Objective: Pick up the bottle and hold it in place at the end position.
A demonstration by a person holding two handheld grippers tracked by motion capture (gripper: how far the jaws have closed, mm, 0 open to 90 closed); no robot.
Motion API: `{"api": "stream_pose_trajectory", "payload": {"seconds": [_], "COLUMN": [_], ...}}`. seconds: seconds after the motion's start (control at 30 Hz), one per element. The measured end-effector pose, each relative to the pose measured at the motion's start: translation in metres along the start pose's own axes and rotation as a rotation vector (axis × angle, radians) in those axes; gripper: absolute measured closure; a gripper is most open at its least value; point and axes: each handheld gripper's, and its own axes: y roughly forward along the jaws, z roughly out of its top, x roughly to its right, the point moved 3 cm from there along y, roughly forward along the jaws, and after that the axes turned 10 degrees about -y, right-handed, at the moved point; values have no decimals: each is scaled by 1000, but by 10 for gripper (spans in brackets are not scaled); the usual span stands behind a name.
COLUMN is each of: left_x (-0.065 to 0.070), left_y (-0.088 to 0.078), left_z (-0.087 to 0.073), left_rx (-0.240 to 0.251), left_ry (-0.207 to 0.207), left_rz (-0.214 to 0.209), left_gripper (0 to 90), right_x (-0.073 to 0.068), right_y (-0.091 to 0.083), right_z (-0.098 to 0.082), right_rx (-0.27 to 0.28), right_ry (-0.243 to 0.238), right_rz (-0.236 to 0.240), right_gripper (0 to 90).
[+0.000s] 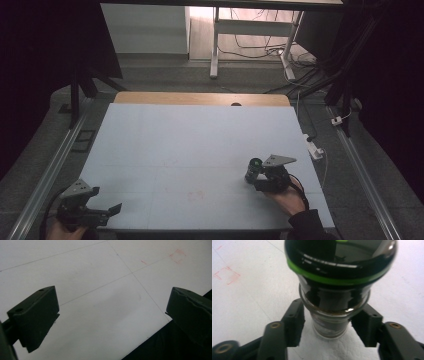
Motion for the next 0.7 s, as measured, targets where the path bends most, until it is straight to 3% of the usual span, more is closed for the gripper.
{"api": "stream_pose_trajectory", "payload": {"seconds": [0.43, 0.7], "left_x": [0, 0], "left_y": [1, 0], "left_z": [0, 0], "left_rx": [-2, -2], "left_ry": [2, -3], "left_rz": [1, 5], "left_gripper": [0, 0], "right_x": [-2, -3], "right_y": [-2, -6], "right_z": [3, 10], "right_rx": [-12, 13], "right_ry": [-31, -43], "right_rz": [-41, -36], "right_gripper": [528, 529]}}
